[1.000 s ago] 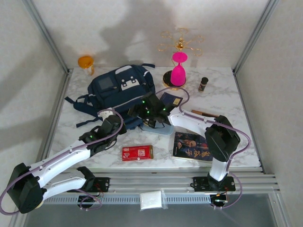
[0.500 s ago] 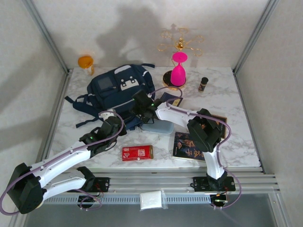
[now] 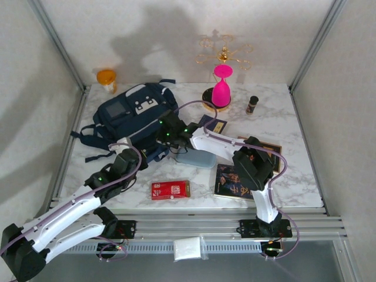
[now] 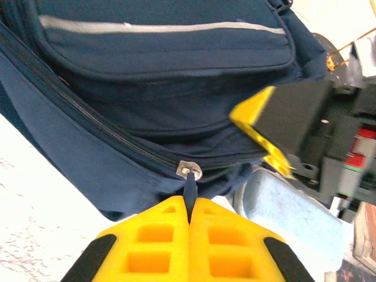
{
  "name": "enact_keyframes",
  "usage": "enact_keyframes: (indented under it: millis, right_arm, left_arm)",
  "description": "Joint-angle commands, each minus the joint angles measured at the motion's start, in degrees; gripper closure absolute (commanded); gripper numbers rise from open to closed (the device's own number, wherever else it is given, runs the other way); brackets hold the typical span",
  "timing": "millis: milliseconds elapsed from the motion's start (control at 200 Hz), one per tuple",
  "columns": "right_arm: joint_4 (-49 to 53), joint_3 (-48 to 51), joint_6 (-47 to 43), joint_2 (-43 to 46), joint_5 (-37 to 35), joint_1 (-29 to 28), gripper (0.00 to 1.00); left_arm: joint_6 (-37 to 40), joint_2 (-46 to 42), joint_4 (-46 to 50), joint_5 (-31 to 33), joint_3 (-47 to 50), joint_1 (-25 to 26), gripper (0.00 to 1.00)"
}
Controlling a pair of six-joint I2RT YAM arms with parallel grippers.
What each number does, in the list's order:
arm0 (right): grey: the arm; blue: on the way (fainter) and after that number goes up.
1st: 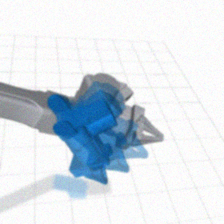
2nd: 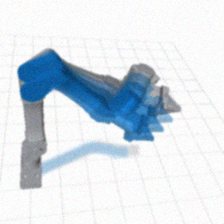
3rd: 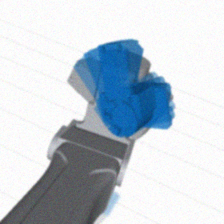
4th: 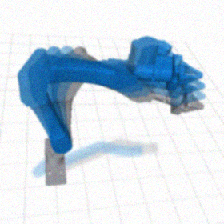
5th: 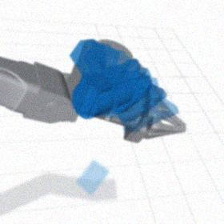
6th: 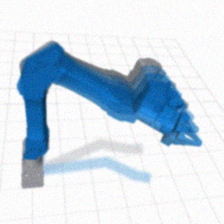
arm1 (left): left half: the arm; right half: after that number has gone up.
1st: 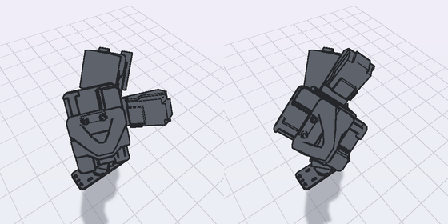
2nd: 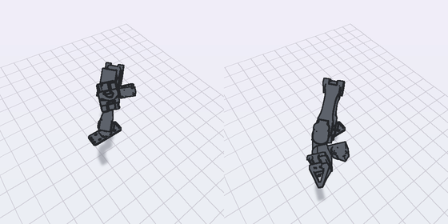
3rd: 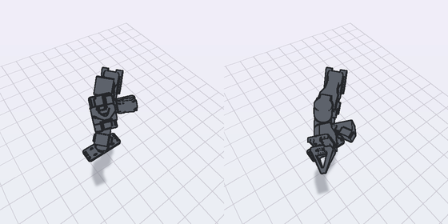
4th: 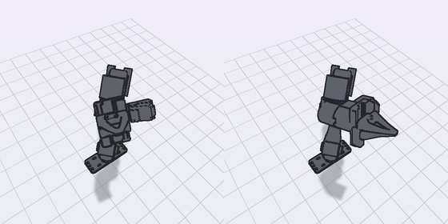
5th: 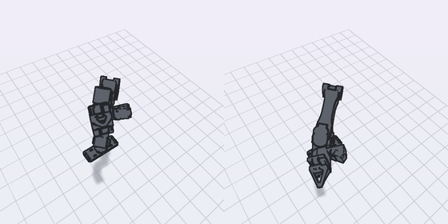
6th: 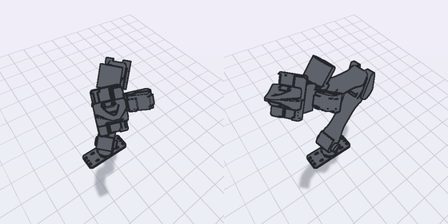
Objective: Pack the student bag
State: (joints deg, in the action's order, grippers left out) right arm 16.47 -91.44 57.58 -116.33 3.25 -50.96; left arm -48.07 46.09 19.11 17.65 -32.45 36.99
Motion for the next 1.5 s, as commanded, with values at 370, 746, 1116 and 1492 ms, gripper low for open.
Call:
enact_keyframes:
  millis: [370, 746, 1116, 1492]
  right_arm:
    - [0.14, -4.48, -13.13, 5.8, 15.32, 12.75, 1.0]
    - [-4.74, -0.2, -11.05, 4.06, 20.07, 11.46, 1.0]
    - [-6.21, -2.29, -7.49, 3.68, 22.7, 13.35, 1.0]
    - [10.53, -20.82, -12.4, 0.0, 26.66, 18.59, 1.0]
  left_arm:
    - [-3.7, 1.35, 2.9, 5.76, 4.67, -17.88, 1.0]
    - [0.67, 10.47, -8.48, -2.63, 4.03, -37.87, 1.0]
    - [8.4, 5.78, -15.5, -17.93, 7.55, -29.69, 0.52]
    - [25.56, 7.91, -32.37, -22.62, 11.77, -26.1, 0.46]
